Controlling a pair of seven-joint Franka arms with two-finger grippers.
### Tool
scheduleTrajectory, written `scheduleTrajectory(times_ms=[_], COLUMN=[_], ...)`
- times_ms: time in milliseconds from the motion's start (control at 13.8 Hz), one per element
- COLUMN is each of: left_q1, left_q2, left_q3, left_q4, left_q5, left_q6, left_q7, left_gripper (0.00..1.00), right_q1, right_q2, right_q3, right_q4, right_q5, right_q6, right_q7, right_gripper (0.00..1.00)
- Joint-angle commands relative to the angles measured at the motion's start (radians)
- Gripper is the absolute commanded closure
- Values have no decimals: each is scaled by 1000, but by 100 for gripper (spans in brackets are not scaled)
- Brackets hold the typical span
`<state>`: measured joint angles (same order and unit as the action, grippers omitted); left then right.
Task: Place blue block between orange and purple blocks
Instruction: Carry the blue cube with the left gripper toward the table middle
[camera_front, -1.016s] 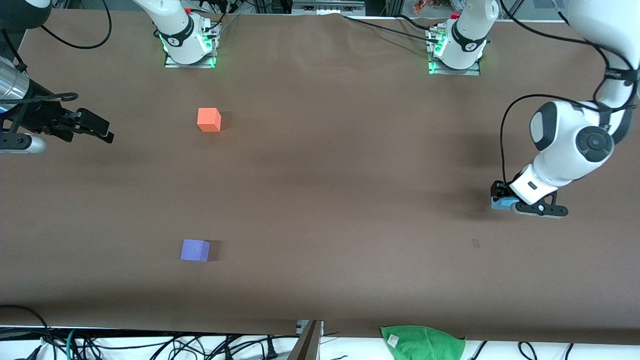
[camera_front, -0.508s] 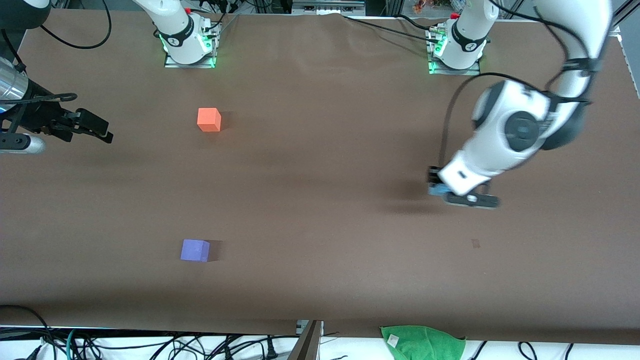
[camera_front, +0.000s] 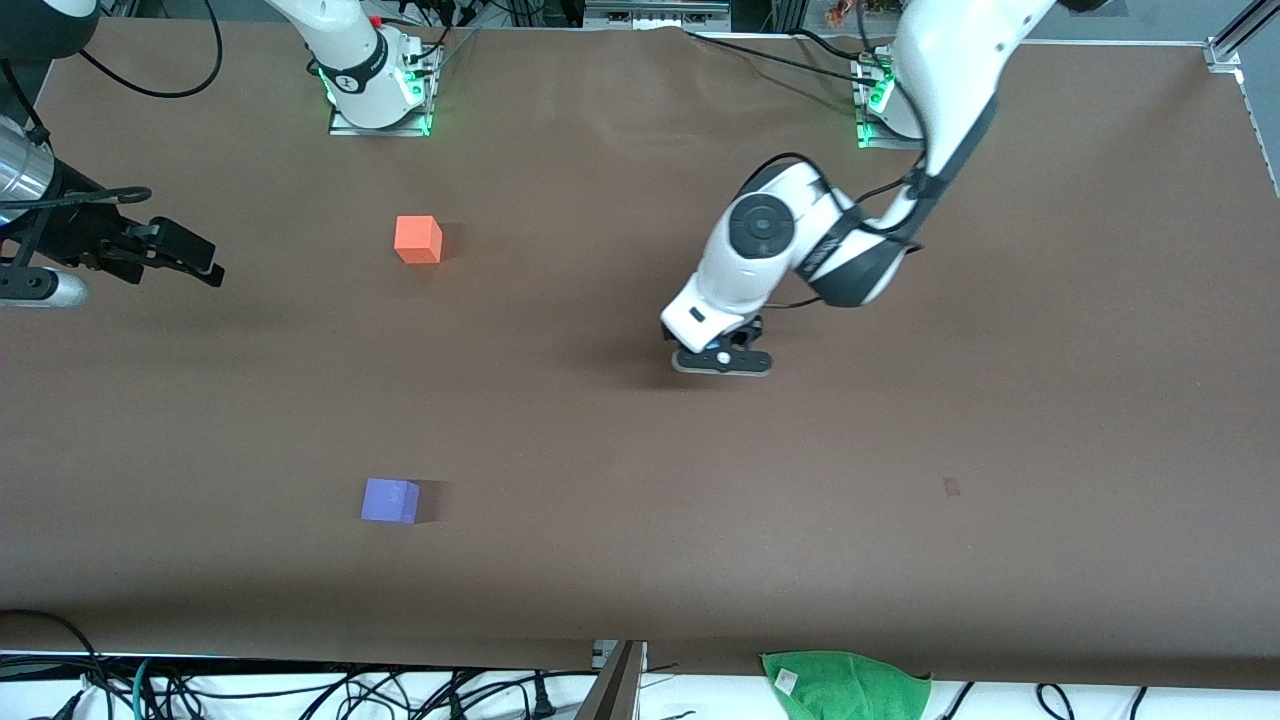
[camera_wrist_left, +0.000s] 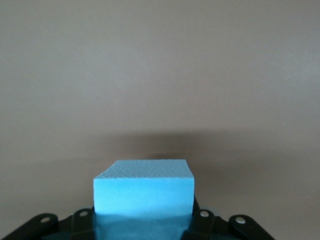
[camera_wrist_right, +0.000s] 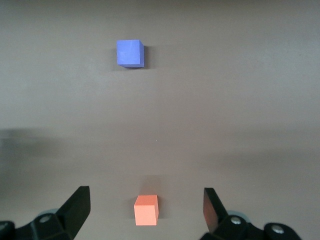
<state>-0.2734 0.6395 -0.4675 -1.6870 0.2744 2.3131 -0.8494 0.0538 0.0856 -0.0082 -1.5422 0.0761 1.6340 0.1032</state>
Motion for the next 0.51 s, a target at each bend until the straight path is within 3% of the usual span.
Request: scheduleTrajectory(times_ms=[0, 218, 290, 363, 435], left_q1=[-85, -121, -121, -122, -122], left_q2=[83, 127, 131, 135, 137], left_q3=[32, 35, 35, 36, 36], left_q4=[47, 55, 53, 53, 53], left_q5=[158, 284, 289, 290, 292], left_q6=[12, 34, 54, 55, 57], left_q7=[-190, -292, -300, -316, -318], left_gripper=[66, 64, 56, 40, 8], right_q1=[-6, -6, -3, -3, -3], right_q2=[0, 2, 8, 12, 13], right_q3=[1, 1, 2, 1, 2], right_q4=[10, 10, 10, 10, 10], right_q5=[17, 13, 4, 4, 7], right_q6=[-5, -3, -2, -2, -2], right_q7=[-13, -7, -5, -2, 1], right_gripper=[0, 0, 0, 0, 0])
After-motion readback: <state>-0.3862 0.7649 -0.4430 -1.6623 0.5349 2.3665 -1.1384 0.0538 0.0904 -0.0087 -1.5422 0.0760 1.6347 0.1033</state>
